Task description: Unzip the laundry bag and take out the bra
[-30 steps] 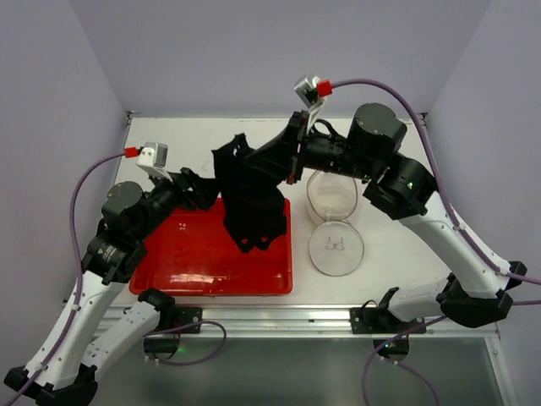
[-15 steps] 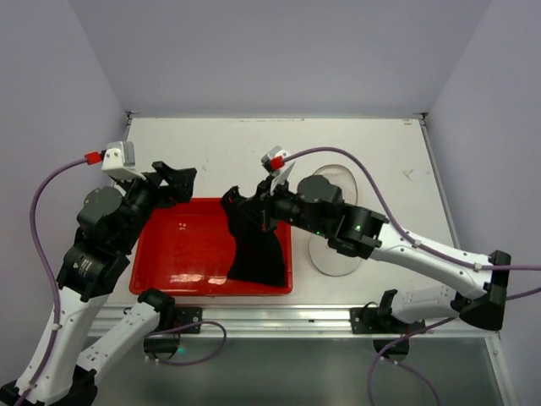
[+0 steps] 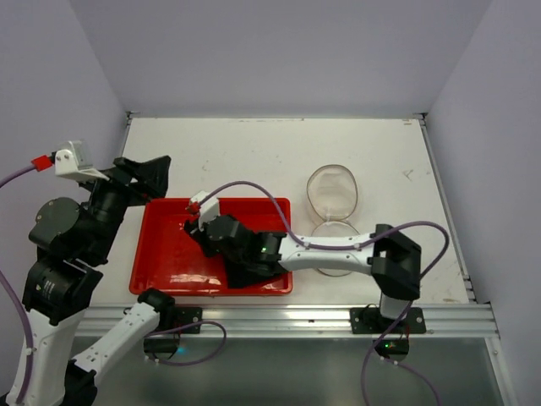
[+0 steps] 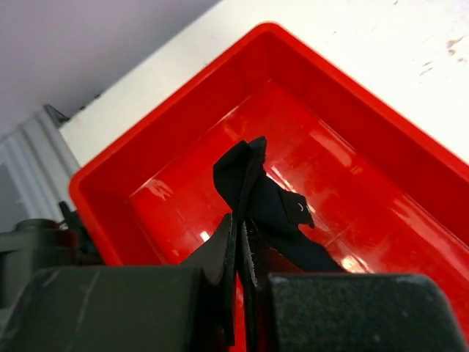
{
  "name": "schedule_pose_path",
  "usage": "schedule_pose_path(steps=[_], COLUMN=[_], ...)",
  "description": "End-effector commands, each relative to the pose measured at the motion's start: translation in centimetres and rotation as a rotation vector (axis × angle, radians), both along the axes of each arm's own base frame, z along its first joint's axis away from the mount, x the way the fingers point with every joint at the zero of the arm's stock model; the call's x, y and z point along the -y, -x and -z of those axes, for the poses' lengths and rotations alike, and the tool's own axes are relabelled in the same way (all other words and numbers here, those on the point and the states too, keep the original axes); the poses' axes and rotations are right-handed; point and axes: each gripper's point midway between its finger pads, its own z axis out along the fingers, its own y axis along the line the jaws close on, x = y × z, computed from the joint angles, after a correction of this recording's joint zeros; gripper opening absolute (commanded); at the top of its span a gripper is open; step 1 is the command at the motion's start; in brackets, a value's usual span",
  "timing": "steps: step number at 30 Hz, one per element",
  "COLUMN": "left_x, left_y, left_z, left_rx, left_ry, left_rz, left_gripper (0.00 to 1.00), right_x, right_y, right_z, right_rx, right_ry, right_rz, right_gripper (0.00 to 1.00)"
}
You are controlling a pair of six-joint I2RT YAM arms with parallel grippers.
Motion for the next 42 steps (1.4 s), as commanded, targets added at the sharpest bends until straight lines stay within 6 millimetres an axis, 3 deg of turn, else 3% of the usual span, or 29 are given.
schedule_pose_path(steps=[1, 2, 5, 6, 8, 9, 14, 18, 22, 23, 28, 29, 30, 32, 33, 34, 36, 37, 39, 42], left_x=[-0.9, -0.9, -1.0, -0.9, -0.8, -0.7, -0.2, 0.1, 1.2, 1.5, 2.6, 3.1, 3.4, 4.6, 5.2, 6.0, 7.1, 7.7, 9.4, 12.0], left_y=[0.6, 0.5, 0.2, -0.1, -0.2, -0.4, -0.8, -1.1, -1.8, -1.9, -2.4, -2.4, -2.6, -3.2, -3.7, -3.9, -4.8, -5.0, -5.5, -6.3], left_z=[-0.9, -0.6, 0.2, 0.9, 1.1, 1.6, 2.1, 2.3, 2.9, 3.0, 3.2, 3.0, 3.3, 4.3, 5.1, 5.2, 7.4, 8.0, 9.5, 12.6], left_rx=[0.011, 0.001, -0.011, -0.022, -0.016, -0.025, -0.027, -0.029, -0.046, -0.048, -0.048, -0.037, -0.04, -0.059, -0.079, -0.068, -0.1, -0.104, -0.104, -0.146], left_ry=[-0.005, -0.013, -0.024, -0.029, -0.026, -0.03, -0.025, -0.021, -0.021, -0.019, -0.025, -0.026, -0.031, -0.041, -0.049, -0.05, -0.067, -0.069, -0.07, -0.067], left_rz=[-0.03, -0.033, -0.047, -0.045, -0.044, -0.04, -0.025, -0.017, 0.018, 0.032, 0.078, 0.104, 0.121, 0.17, 0.189, 0.224, 0.26, 0.29, 0.37, 0.485], left_gripper=[0.91, 0.91, 0.91, 0.91, 0.91, 0.91, 0.91, 0.91, 0.91, 0.91, 0.91, 0.91, 0.91, 0.91, 0.91, 0.91, 0.91, 0.91, 0.91, 0.9], right_x=[-3.4, -4.6, -6.6, -7.2, -8.1, -8.5, -9.5, -9.0, -8.1, -7.7, -3.6, -2.2, -0.4, 2.6, 4.8, 6.2, 9.5, 11.1, 14.6, 19.4], right_y=[-0.7, -0.6, 0.6, 1.2, 1.7, 2.0, 4.2, 4.6, 4.1, 4.1, 2.3, 2.1, 2.0, 1.3, 0.7, 0.5, -1.3, -1.8, -3.9, -5.8], right_z=[-2.2, -0.5, 1.9, 3.8, 4.7, 5.9, 7.8, 7.8, 5.3, 3.8, 0.2, 0.4, -1.5, -1.8, -3.7, -3.3, -3.6, -5.1, -4.3, -5.7], right_rx=[0.089, 0.083, 0.047, 0.025, 0.008, 0.001, -0.044, -0.049, -0.014, 0.003, 0.08, 0.084, 0.091, 0.089, 0.083, 0.052, 0.008, -0.004, -0.045, -0.026], right_ry=[-0.086, -0.062, -0.04, -0.012, -0.006, 0.016, 0.052, 0.037, 0.03, 0.015, 0.079, 0.103, 0.1, 0.119, 0.1, 0.098, 0.105, 0.068, 0.078, 0.03], right_rz=[0.079, 0.076, 0.043, 0.012, -0.028, -0.051, -0.18, -0.189, -0.17, -0.171, -0.061, -0.04, -0.016, 0.059, 0.095, 0.119, 0.184, 0.208, 0.301, 0.434], right_gripper=[0.0, 0.0, 0.0, 0.0, 0.01, 0.06, 0.24, 0.42, 0.5, 0.51, 0.56, 0.56, 0.56, 0.57, 0.57, 0.57, 0.57, 0.57, 0.57, 0.6])
